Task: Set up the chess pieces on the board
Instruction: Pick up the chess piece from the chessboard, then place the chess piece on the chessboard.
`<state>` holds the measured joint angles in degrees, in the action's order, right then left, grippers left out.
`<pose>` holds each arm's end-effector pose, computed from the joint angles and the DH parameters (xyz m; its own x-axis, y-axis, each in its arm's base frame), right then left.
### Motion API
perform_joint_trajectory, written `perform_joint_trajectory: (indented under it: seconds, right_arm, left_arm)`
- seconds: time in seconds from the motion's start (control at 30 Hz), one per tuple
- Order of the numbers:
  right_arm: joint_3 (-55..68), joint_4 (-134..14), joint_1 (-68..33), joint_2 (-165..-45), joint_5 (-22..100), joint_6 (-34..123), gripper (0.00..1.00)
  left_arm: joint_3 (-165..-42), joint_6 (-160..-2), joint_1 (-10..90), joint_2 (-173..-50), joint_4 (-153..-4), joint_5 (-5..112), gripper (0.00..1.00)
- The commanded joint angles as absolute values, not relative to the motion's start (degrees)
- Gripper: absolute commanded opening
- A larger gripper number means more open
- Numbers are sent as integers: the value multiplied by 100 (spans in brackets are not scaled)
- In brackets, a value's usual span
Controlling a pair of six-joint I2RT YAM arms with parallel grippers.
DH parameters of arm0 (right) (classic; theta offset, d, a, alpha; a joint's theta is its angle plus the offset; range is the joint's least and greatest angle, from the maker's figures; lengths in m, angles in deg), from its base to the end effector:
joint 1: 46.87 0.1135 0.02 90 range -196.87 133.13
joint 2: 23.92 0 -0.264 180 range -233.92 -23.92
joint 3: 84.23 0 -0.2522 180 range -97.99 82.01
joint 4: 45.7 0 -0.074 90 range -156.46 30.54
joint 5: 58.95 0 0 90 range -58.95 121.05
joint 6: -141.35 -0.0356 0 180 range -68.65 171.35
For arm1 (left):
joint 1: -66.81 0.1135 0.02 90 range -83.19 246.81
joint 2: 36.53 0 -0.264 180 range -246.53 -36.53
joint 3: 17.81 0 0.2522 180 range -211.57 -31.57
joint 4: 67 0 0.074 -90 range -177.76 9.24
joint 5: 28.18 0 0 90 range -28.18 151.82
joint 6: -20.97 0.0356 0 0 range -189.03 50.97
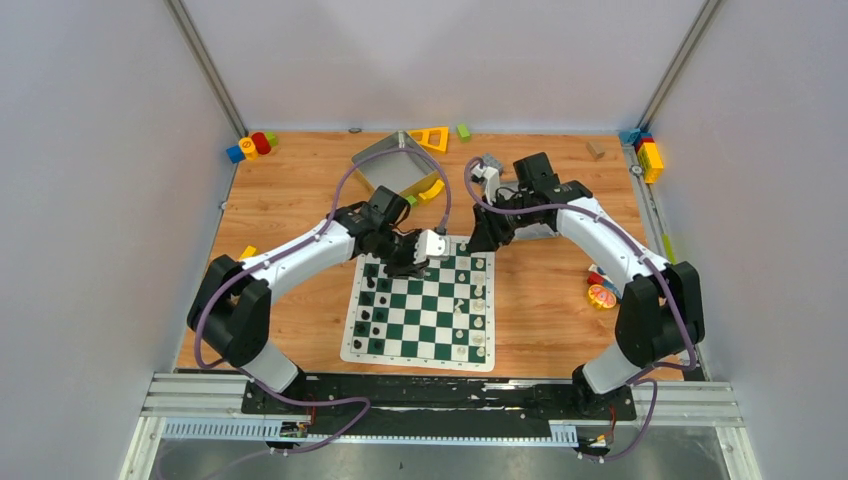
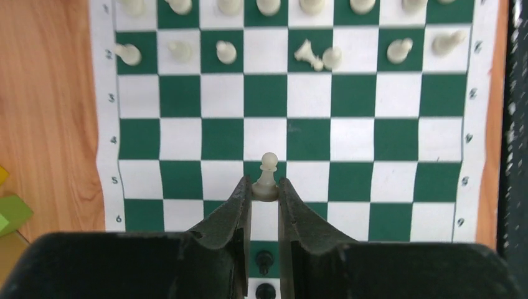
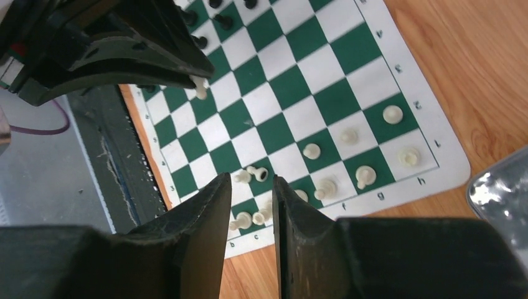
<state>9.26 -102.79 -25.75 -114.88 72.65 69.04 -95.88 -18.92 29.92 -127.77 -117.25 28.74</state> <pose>0.2935 0.1387 0.2694 -0.6098 -0.4791 -0.6314 -0.7871 0.4597 0.4113 0.2425 -0.2063 0.2271 0.0771 0.7460 -0.6615 0.9966 -0.0761 0.0303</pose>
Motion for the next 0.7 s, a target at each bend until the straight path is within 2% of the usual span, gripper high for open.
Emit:
perform_joint_trajectory:
  seconds: [0.0, 0.27, 0.67]
  right_arm:
    - [1046, -9343, -2603, -11090, 8437, 6554, 33]
    - [993, -8809, -2498, -11296, 8941, 6127, 38]
    - [1072, -8780, -2219, -11611, 9070, 6075, 39]
  left_arm:
    - [-9567, -3397, 3083, -12336, -10663, 1943, 16]
    - [-9236, -4754, 3112, -12012, -9287, 1772, 17]
    - [-9145, -5241, 3106, -11939, -8945, 1759, 17]
